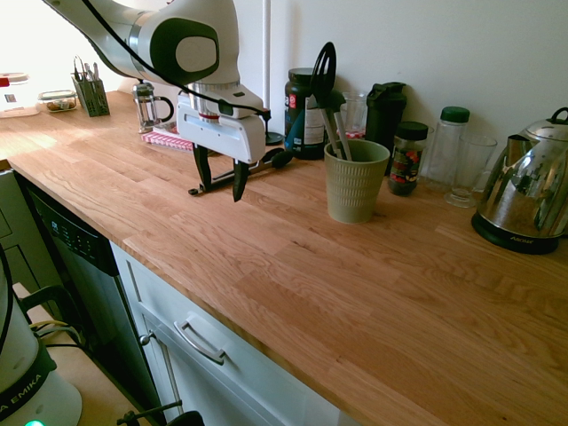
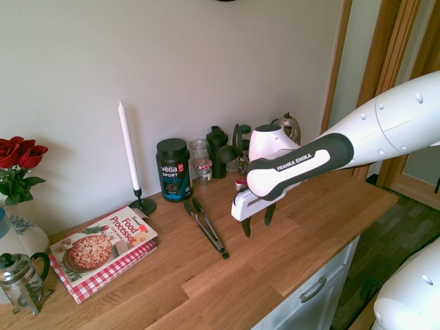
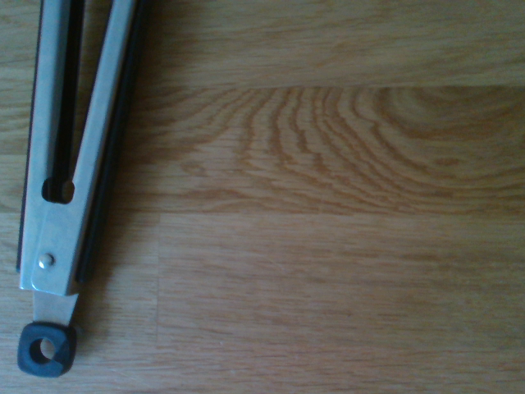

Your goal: Put the tongs back in the holder

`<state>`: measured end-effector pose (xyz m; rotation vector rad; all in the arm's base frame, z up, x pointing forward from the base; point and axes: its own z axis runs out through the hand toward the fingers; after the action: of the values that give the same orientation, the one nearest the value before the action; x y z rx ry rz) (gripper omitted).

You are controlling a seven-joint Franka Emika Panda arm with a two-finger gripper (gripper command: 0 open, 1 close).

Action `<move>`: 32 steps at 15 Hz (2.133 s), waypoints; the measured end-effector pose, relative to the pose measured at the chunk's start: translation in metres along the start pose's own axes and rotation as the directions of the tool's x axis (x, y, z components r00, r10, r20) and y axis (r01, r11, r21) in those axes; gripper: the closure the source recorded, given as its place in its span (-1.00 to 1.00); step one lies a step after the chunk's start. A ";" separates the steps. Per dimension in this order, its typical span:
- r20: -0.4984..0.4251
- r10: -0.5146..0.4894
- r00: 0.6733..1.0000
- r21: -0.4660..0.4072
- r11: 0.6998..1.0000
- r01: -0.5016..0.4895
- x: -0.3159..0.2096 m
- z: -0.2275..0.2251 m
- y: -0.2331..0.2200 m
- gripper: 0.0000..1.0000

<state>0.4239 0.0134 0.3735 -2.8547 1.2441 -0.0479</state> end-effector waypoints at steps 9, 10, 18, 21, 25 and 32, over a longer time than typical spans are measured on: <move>-0.081 0.041 0.996 0.052 0.998 -0.037 0.014 -0.055 -0.090 -1.00; -0.083 0.070 0.994 0.052 0.996 -0.066 0.018 -0.057 -0.109 -1.00; -0.083 0.164 0.983 0.028 0.986 -0.162 0.009 -0.016 -0.248 -1.00; -0.090 0.186 0.978 0.021 0.983 -0.185 0.025 0.001 -0.258 -1.00; -0.101 0.194 0.976 0.035 0.981 -0.191 0.032 0.001 -0.260 -1.00; -0.096 0.238 0.966 0.032 0.971 -0.236 0.056 0.009 -0.242 -1.00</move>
<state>0.6398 0.1371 0.3743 -2.6941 1.5858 -0.1981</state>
